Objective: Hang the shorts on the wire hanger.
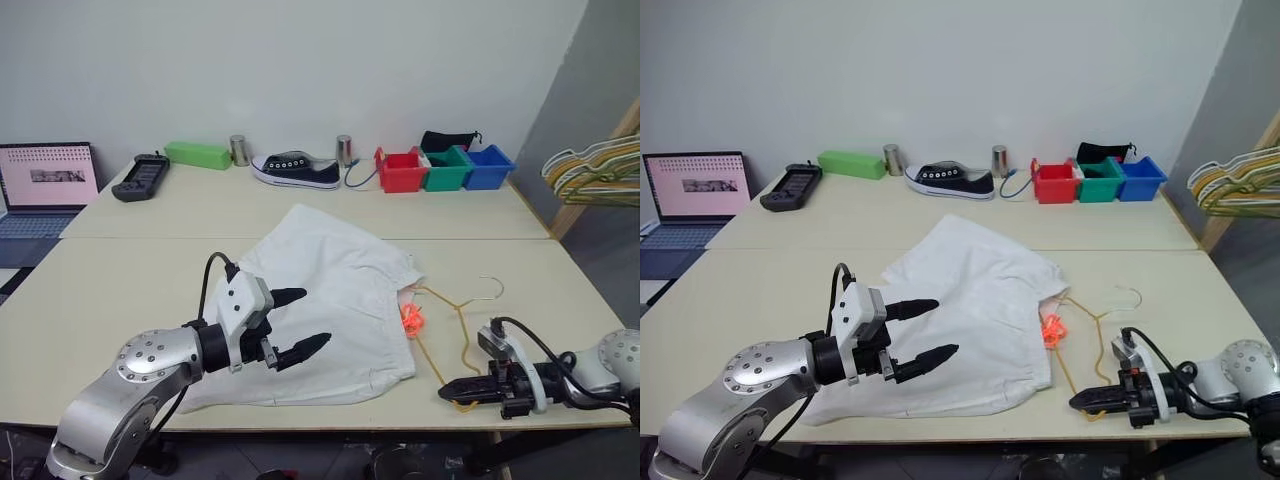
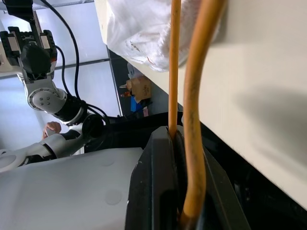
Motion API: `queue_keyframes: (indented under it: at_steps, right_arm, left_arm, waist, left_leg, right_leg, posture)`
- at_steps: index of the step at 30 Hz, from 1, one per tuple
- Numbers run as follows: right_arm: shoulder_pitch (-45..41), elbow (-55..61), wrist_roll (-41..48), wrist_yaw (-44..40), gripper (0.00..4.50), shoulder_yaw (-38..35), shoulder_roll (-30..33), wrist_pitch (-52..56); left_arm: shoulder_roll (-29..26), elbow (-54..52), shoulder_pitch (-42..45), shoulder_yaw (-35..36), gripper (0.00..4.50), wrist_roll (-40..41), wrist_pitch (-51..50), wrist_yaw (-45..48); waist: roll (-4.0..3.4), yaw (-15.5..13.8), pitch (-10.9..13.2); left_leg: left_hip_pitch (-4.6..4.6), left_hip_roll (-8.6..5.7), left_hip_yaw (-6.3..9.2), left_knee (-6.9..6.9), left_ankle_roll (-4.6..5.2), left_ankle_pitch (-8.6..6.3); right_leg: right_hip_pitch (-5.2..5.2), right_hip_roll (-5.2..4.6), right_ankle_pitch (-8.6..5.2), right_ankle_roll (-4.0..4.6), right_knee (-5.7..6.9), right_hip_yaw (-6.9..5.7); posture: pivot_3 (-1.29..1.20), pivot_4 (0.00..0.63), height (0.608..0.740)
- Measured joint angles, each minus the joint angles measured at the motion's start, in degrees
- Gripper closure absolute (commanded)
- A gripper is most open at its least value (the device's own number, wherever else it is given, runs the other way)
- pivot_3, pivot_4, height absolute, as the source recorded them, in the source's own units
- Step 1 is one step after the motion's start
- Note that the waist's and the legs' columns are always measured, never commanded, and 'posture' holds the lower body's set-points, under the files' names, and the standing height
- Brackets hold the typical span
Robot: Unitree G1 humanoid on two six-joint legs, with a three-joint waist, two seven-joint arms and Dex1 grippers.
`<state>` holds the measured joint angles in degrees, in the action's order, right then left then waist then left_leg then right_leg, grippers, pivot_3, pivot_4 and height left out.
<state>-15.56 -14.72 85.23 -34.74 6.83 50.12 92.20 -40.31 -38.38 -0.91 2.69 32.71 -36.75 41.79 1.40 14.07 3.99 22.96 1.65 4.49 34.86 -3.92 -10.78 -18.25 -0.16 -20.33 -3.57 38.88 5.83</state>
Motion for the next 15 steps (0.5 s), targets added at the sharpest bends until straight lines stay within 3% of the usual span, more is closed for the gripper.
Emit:
queue_keyframes:
  at_steps: [15]
  right_arm:
    - [-12.9,-17.8,-8.9,6.5,4.5,-6.9,-10.8,0.2]
  left_arm:
    - [0.4,-0.1,0.2,-0.3,0.05,-0.2,0.0,-0.6]
  waist:
    - [-0.13,-0.5,0.1]
  left_leg:
    - [0.04,-0.01,-0.03,-0.01,0.0,0.0]
  right_leg:
    - [0.03,0.01,0.03,-0.05,0.0,0.04]
  posture:
    - [-0.17,0.0,0.74]
